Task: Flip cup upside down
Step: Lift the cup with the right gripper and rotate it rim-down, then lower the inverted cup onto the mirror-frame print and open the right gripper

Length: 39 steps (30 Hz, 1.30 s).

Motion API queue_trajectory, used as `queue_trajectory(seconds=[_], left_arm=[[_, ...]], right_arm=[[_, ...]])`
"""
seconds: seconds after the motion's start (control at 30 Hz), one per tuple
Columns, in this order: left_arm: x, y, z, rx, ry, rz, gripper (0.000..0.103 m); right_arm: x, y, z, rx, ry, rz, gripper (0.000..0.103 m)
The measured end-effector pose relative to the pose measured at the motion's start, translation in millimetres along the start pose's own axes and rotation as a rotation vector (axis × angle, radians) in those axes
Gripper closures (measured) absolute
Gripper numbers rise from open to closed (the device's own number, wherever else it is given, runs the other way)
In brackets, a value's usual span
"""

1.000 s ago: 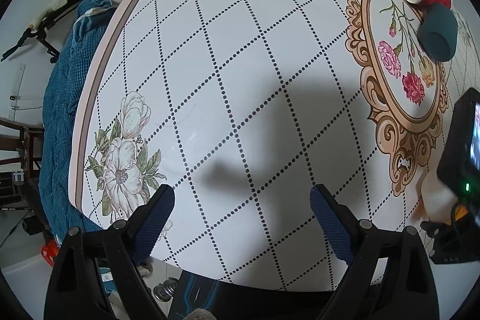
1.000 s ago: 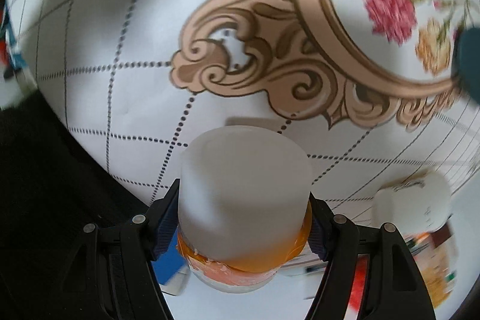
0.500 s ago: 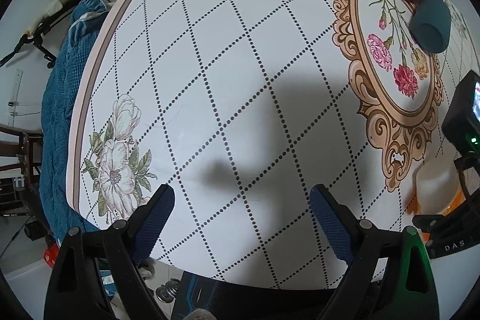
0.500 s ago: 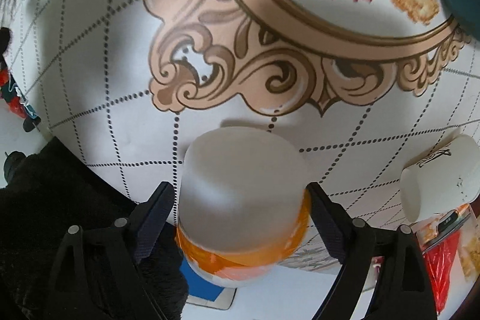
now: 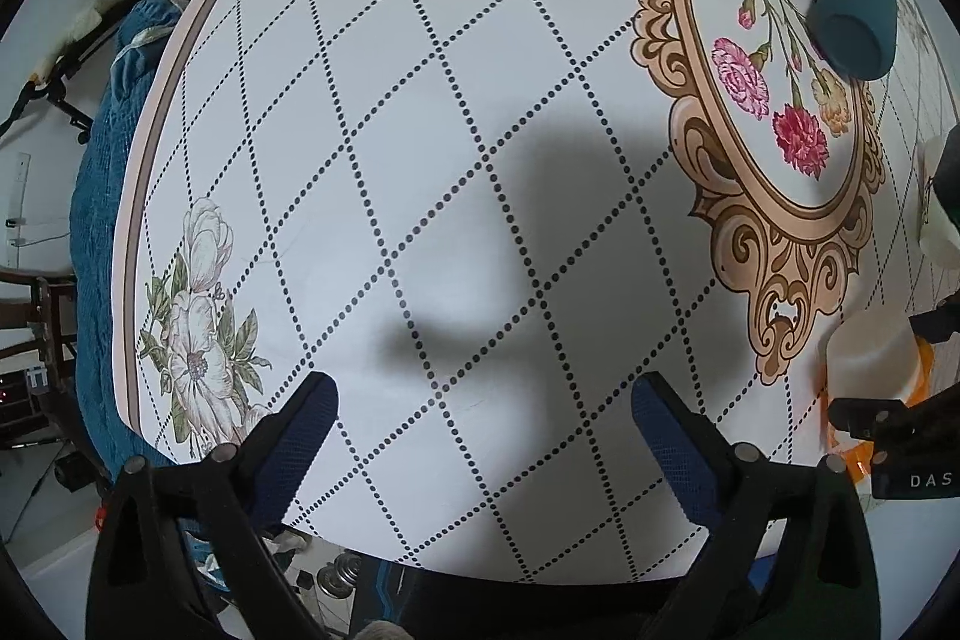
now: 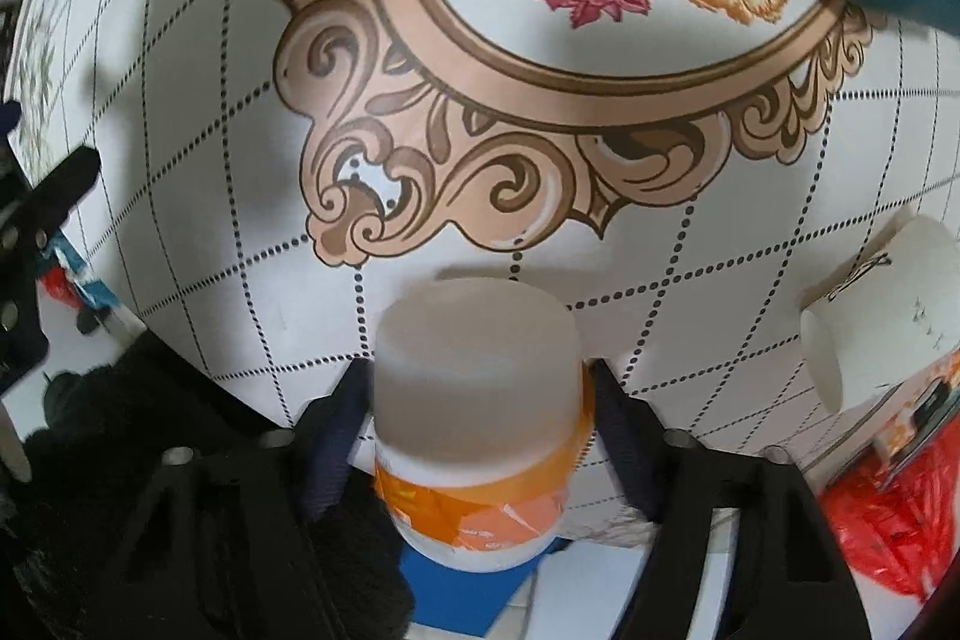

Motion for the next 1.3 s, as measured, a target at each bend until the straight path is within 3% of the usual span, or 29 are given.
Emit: queue_trajectory(seconds=[0.23,0.37,0.67,0.8,0.9,1.1,1.3], left_arm=[[-7,6,-18,0.009,0.008,-0.001,0.003],[-13,1,-29,-0.002,0.019,0.001,0.003],[-15,-19,-50,-0.036,0.014,0.016,0.003],[-14,-25,-60,-0.036,0.022,0.009,0.003],[-13,-29,-68,-0.027,0.026,0.000,0.003],[-5,-34,-65,0.002,0.025,-0.016,0.003],[-1,-31,-57,0.029,0.026,-0.017,0.003]], right_arm=[[-8,22,3,0.035,0.111,-0.030,0.032],[-34,36,1,0.104,0.249,-0.081,0.032],[-109,59,-18,0.286,0.689,-0.153,0.032],[-134,53,-30,0.316,0.895,-0.103,0.032],[-138,43,-34,0.310,0.998,-0.052,0.032],[-126,21,-33,0.246,1.055,0.015,0.032],[-111,16,-20,0.233,1.034,0.024,0.031]])
Point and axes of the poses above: each gripper's, at about its wrist camera, not at the fingertips, and x roughly the way its jaws point, y to its right, z to its underside, the point moved 9 cm from there along x, roughly the way its jaws point, and after that the axes turned 4 degrees about -z, right-handed, at the moved point
